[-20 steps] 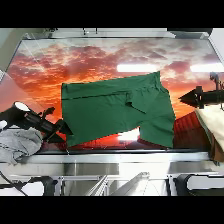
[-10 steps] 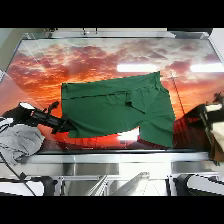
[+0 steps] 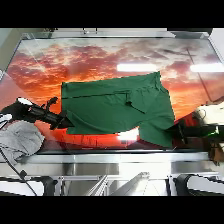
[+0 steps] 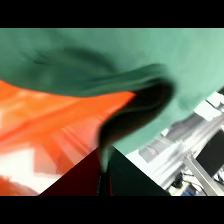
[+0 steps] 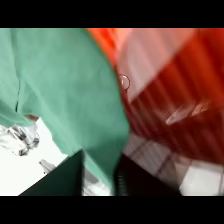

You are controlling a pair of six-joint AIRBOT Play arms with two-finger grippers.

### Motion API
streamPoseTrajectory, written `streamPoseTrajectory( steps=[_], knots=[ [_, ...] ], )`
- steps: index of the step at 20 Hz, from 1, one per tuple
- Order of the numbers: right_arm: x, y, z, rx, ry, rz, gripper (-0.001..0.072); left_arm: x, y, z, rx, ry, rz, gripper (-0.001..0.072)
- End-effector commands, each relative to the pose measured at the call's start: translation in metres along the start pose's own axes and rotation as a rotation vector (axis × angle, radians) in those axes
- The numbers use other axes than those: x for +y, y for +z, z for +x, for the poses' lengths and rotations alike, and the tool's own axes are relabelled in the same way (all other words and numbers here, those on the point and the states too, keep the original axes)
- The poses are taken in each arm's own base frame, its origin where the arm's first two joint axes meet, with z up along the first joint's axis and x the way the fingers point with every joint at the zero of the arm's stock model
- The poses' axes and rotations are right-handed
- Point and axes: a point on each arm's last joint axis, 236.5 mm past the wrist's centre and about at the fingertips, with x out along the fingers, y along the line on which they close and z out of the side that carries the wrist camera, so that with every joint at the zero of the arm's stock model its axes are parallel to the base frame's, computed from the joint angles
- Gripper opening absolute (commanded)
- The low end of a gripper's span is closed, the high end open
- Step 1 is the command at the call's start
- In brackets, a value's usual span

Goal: Fold the shirts.

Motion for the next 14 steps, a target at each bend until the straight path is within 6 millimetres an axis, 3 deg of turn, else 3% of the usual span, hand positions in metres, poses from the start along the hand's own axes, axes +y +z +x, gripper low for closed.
streamPoseTrajectory(
  steps=[1,2,3,6,10,12,14],
  knots=[
    [0.023,0.016,0.009,-0.058,0.107,-0.058,0.0222,-0.002,-0.013,-0.004,0.054,-0.015,0.004,0.0005],
    [0.029,0.014,0.006,-0.041,0.119,-0.076,0.0167,0.004,-0.018,-0.008,0.071,-0.006,-0.002,0.0005],
    [0.034,0.011,0.003,-0.021,0.127,-0.100,0.0019,0.008,-0.020,-0.013,0.071,-0.012,-0.016,0.0005],
    [0.060,0.012,-0.011,-0.040,0.173,-0.149,0.0020,0.022,-0.008,-0.052,-0.060,-0.034,-0.108,0.0005],
    [0.127,0.023,-0.044,-0.147,0.274,-0.294,0.0019,0.010,0.003,-0.115,-0.287,-0.097,-0.120,0.0006],
    [0.163,0.029,-0.034,-0.159,0.282,-0.388,0.0019,-0.001,0.017,-0.132,-0.374,-0.112,-0.083,0.0009],
    [0.193,0.051,-0.015,-0.201,0.228,-0.494,0.0020,-0.008,0.037,-0.145,-0.414,-0.080,-0.036,0.0010]
  ],
)
